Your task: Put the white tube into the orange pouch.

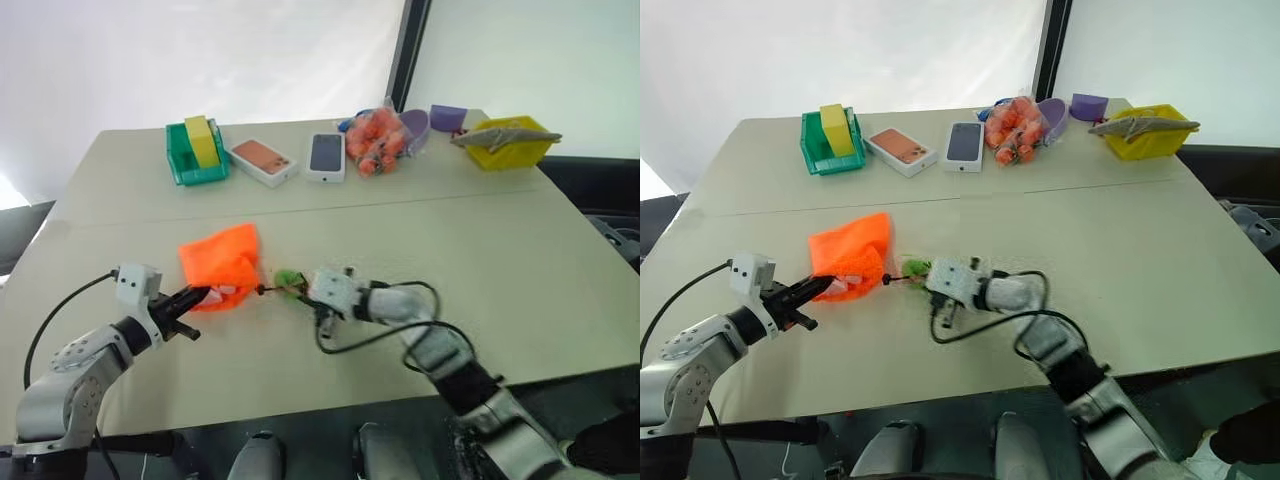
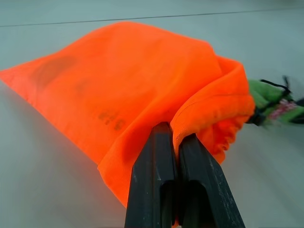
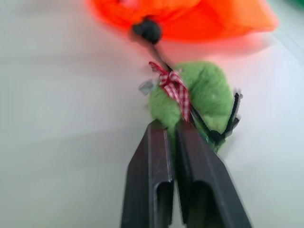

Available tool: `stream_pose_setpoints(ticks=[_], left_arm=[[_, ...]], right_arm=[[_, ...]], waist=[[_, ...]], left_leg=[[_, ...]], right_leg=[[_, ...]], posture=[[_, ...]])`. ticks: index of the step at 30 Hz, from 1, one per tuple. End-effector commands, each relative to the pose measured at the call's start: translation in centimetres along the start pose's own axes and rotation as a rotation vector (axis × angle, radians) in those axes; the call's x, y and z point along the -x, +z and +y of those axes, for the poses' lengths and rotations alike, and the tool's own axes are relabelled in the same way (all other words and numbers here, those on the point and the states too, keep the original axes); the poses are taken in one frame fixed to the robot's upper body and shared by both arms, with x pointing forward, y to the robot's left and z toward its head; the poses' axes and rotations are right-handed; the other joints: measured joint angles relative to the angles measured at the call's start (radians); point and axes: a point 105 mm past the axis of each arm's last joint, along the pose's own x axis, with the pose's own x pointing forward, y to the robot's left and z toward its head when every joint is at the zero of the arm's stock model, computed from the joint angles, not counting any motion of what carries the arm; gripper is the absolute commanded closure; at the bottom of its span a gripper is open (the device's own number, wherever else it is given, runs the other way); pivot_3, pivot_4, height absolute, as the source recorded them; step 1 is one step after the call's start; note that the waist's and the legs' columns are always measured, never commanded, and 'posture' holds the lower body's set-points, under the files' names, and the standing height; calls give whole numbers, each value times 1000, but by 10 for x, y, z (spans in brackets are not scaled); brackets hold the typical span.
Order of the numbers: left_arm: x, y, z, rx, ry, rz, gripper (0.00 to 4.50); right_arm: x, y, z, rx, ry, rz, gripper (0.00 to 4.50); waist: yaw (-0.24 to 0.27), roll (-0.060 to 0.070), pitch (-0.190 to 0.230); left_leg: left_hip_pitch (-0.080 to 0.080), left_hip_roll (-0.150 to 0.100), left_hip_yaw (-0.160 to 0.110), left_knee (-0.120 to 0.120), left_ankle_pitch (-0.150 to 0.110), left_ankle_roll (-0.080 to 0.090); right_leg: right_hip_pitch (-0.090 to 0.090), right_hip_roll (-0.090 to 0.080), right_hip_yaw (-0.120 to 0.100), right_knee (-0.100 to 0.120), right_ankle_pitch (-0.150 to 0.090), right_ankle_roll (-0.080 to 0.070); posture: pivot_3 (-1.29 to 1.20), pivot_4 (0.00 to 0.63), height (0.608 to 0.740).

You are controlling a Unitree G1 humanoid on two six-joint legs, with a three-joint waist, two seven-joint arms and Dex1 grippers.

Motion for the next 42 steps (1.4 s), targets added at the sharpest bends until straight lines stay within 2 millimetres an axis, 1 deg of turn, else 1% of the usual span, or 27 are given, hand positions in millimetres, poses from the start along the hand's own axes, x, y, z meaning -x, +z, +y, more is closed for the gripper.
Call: stream_pose_setpoints(ticks=[1,3,5,8,10,13,16,18,21,23,25,26,29,30,37,42], left_arm=[[-3,6,-9,-28,-61,-9,4230],[-3,6,-14,-35,-95,1,3671],[-5,8,-16,-69,-109,9,2713],[-9,31,-21,-74,-154,-49,1493],[-8,44,-26,-76,-202,-71,1493],[-8,62,-39,-99,-329,-72,1493],[-13,71,-49,-165,-459,-18,1493],[-19,72,-51,-232,-532,56,1493],[-24,74,-49,-276,-571,94,1493],[-30,77,-45,-320,-590,113,1493],[-36,76,-42,-345,-603,131,1493],[-37,76,-40,-349,-607,135,1493],[-45,74,-38,-337,-633,147,1493],[-47,73,-38,-334,-643,151,1493],[-65,72,-42,-367,-713,184,1493],[-85,71,-49,-388,-740,199,1493]], right_arm=[[25,34,8,-95,75,-158,4480],[35,36,10,-157,87,-182,4500],[40,40,9,-202,80,-209,4500],[41,46,8,-238,68,-241,4500],[41,48,6,-249,59,-251,4500],[39,49,4,-244,53,-248,4500],[36,49,3,-217,58,-235,4500],[32,46,2,-160,51,-199,4500],[29,43,-1,-117,34,-176,4500],[30,39,-12,-61,-39,-150,4500],[33,32,-27,41,-130,-102,4500],[34,31,-30,67,-148,-92,4500],[42,28,-55,212,-280,-47,4500],[43,27,-59,252,-303,-37,4500],[40,25,-68,461,-321,8,4500],[37,28,-68,543,-323,-1,4500]], waist=[[-2,1,0],[-1,1,0],[2,0,0],[6,0,0],[6,0,0],[4,0,0],[4,0,0],[5,1,0],[1,1,1],[0,1,1],[1,1,1],[2,1,1],[1,1,1],[1,1,1],[1,1,2],[1,1,2]], left_leg=[[0,0,0,0,0,0],[1,0,0,0,0,0],[1,1,0,0,0,0],[0,0,0,2,0,0],[-1,0,0,2,0,0],[-2,0,0,2,0,0],[-2,0,0,0,0,0],[-2,0,1,0,0,0],[-2,0,1,0,0,0],[-2,0,2,0,0,0],[-3,0,2,0,0,0],[-3,0,2,0,0,0],[-3,0,2,0,0,0],[-3,0,2,0,0,0],[-3,0,2,0,0,0],[-2,0,2,1,0,0]], right_leg=[[0,0,0,0,-1,2],[0,1,0,1,-1,2],[0,1,0,1,-1,1],[-1,0,0,0,-1,1],[-1,0,0,-1,-1,1],[-2,0,0,-1,-1,1],[-3,0,0,-1,-1,1],[-3,0,0,0,-1,1],[-3,0,0,-1,-1,1],[-3,0,0,-1,-1,1],[-4,1,0,0,-1,1],[-4,1,0,0,-1,1],[-3,1,0,0,-1,1],[-3,1,0,0,-1,1],[-3,1,0,0,-1,2],[-1,1,0,0,-1,2]], posture=[[0,150,740],[0,150,740],[0,150,740],[0,150,740],[0,150,740],[0,150,740],[0,150,740],[0,150,740],[0,150,740],[0,150,740],[0,150,740],[0,150,740],[0,150,740],[0,150,740],[0,150,740],[0,150,740]])
